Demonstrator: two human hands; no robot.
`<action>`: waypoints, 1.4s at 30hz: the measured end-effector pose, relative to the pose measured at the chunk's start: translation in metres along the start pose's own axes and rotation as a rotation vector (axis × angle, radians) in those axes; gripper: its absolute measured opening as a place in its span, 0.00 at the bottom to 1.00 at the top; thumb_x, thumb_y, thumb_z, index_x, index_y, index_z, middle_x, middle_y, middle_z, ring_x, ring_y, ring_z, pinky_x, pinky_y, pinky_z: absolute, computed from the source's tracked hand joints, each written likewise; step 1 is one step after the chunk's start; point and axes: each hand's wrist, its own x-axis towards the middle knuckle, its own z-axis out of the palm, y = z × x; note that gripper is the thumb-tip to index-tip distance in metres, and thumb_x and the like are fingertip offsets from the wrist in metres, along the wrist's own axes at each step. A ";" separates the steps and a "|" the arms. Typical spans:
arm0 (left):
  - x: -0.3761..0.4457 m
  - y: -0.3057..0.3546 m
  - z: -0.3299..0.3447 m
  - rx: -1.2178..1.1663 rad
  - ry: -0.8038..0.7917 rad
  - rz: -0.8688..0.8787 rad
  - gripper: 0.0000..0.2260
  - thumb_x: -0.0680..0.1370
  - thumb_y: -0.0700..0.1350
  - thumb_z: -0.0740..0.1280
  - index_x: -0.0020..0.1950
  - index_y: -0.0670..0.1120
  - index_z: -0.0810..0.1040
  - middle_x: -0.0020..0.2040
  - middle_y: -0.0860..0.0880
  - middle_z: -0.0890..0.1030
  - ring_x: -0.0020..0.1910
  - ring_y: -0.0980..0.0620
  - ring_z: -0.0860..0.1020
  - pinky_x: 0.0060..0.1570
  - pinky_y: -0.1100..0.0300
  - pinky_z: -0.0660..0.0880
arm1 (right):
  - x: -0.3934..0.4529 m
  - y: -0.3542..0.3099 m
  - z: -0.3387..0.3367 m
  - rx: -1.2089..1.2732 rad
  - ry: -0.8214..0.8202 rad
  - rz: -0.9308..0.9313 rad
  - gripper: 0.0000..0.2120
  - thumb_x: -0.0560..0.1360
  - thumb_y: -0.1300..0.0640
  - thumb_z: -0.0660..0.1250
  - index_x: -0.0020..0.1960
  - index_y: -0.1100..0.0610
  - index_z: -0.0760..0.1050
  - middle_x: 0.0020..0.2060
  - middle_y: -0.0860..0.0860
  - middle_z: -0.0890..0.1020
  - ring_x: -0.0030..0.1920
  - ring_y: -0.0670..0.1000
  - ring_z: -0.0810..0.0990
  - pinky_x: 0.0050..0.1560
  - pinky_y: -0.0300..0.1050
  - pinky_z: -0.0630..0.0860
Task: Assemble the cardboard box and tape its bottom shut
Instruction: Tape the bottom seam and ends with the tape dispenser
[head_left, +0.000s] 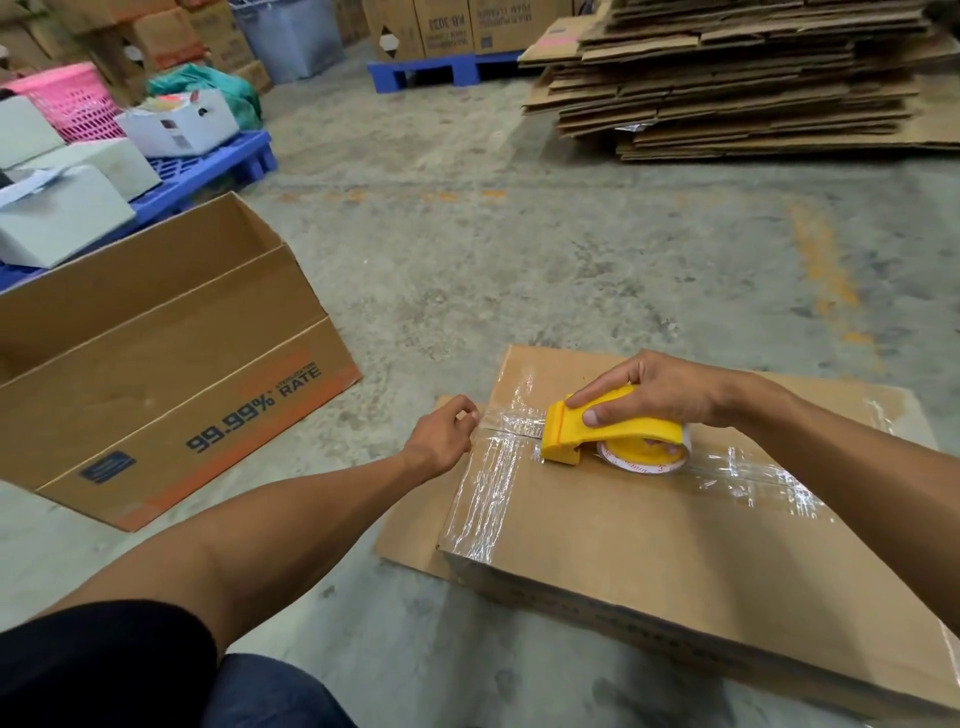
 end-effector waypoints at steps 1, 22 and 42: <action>0.001 -0.002 0.000 0.114 -0.030 -0.034 0.15 0.83 0.55 0.55 0.66 0.52 0.72 0.51 0.43 0.81 0.50 0.45 0.79 0.51 0.56 0.72 | -0.001 -0.001 0.000 -0.004 0.000 0.001 0.14 0.68 0.46 0.76 0.54 0.41 0.84 0.53 0.38 0.84 0.52 0.40 0.81 0.46 0.31 0.75; -0.045 0.022 0.039 0.622 -0.091 0.631 0.33 0.83 0.56 0.49 0.80 0.42 0.40 0.81 0.46 0.41 0.79 0.53 0.39 0.75 0.60 0.36 | -0.004 -0.018 0.010 0.078 -0.133 0.151 0.20 0.70 0.55 0.77 0.61 0.47 0.81 0.39 0.61 0.84 0.28 0.55 0.77 0.27 0.43 0.78; -0.060 0.083 0.069 0.837 -0.194 0.855 0.34 0.81 0.61 0.45 0.79 0.45 0.35 0.79 0.46 0.33 0.77 0.49 0.31 0.75 0.51 0.33 | -0.146 0.056 -0.074 -0.088 0.024 0.291 0.15 0.68 0.52 0.78 0.54 0.43 0.85 0.50 0.45 0.86 0.46 0.43 0.83 0.43 0.34 0.76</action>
